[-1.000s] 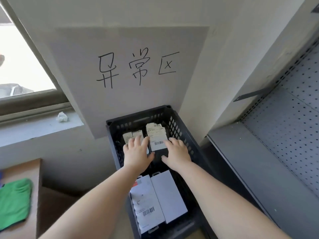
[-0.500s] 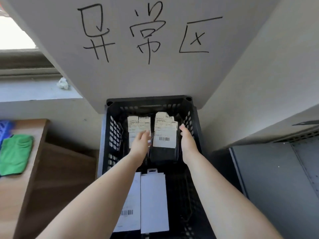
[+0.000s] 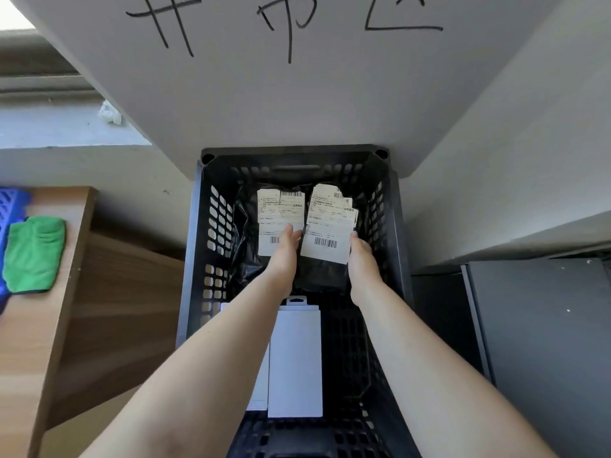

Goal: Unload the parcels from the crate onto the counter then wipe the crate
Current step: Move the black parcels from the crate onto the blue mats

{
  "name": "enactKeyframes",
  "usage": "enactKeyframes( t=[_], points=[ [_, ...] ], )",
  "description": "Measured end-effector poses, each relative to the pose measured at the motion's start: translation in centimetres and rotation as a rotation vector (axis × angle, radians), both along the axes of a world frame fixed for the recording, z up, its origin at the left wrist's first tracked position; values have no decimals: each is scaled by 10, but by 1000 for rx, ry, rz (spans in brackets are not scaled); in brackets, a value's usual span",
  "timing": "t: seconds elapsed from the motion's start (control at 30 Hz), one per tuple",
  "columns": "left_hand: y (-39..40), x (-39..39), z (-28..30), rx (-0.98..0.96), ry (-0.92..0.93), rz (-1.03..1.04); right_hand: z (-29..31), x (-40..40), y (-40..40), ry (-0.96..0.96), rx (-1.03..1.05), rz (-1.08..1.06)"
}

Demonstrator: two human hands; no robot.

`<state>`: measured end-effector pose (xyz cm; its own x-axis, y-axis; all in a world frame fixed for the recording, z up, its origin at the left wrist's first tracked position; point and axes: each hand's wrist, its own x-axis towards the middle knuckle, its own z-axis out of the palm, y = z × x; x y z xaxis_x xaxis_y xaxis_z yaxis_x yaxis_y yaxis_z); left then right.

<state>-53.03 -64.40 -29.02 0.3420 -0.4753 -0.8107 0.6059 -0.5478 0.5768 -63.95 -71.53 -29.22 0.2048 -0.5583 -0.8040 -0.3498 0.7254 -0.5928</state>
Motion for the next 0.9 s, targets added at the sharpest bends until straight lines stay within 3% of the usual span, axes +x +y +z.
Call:
enactKeyframes(
  t=[0.2, 0.4, 0.7, 0.9],
  points=[
    [5, 5, 17, -3, -90, -27, 20, -5, 5, -126, 54, -66],
    [26, 25, 53, -64, -105, 49, 59, -3, 15, -150, -93, -107],
    [81, 59, 115, -239, -13, 160, 130, 9, 32, -335, -336, 69],
    [135, 83, 155, -382, -105, 235, 177, 49, 57, -463, -399, 218]
  ],
)
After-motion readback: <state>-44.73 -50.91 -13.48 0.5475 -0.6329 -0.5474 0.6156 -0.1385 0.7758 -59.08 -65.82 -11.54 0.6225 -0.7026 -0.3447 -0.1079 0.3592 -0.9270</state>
